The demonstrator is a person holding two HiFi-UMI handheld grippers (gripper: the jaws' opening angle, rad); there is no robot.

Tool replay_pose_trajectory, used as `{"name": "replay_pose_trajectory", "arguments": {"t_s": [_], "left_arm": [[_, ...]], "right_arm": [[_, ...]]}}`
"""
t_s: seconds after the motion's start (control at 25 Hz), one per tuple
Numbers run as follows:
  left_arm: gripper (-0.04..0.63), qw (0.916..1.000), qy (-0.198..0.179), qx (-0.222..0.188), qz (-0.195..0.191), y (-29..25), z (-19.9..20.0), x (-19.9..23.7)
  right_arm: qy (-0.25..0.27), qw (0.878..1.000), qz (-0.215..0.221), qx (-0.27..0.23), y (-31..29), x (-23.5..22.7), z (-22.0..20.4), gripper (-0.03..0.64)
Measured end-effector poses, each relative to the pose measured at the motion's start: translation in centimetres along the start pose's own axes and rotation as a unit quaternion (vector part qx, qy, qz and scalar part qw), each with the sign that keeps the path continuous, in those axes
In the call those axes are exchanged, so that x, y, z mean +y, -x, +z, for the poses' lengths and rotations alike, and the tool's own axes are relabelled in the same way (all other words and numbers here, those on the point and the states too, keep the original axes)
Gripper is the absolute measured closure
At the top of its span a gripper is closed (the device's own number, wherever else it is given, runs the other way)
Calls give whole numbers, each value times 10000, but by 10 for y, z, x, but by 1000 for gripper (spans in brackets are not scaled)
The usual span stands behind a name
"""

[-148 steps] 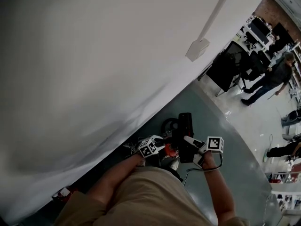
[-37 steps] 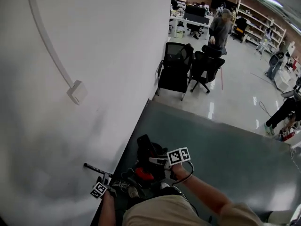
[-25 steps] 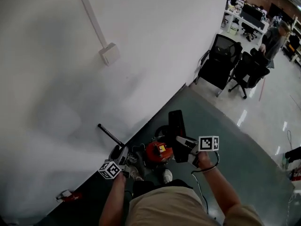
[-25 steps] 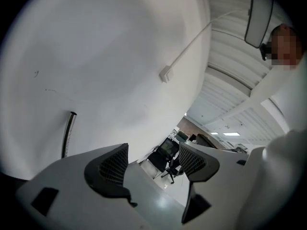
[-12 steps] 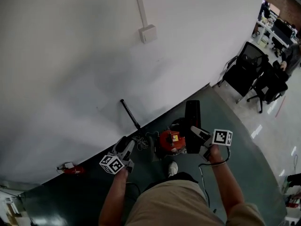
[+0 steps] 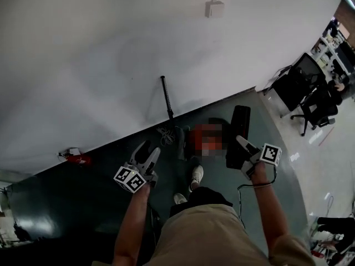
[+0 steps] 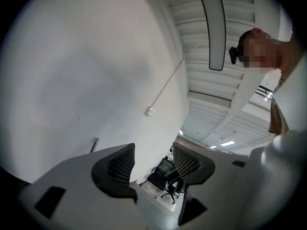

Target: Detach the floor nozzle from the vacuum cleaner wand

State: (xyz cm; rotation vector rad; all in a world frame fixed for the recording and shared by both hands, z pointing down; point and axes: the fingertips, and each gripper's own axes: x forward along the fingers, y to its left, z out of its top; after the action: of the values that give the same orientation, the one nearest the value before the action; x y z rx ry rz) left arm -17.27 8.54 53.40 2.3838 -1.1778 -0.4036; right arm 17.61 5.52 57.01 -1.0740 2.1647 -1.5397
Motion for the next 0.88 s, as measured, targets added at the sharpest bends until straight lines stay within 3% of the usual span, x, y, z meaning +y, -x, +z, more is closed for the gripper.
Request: {"name": "replay_pose_trajectory", "arguments": {"t_s": [0.12, 0.28, 0.52, 0.76, 0.88], "left_arm": [[336, 9998, -29, -169, 53, 45, -7, -7], [336, 9993, 159, -309, 133, 85, -30, -6], [336, 9992, 197, -88, 344, 90, -49, -4], [336, 9973, -108, 17, 725, 85, -60, -9], [336, 9957, -103, 56, 923, 74, -68, -20]], "right_arm": [[-131, 9999, -37, 28, 13, 9, -36, 419], [93, 9998, -116, 143, 24, 23, -62, 419], [62, 9992, -22, 399, 22, 21, -67, 419], [24, 9965, 42, 833, 19, -7, -68, 419], [246, 9927, 95, 1174, 19, -16, -65, 419]]}}
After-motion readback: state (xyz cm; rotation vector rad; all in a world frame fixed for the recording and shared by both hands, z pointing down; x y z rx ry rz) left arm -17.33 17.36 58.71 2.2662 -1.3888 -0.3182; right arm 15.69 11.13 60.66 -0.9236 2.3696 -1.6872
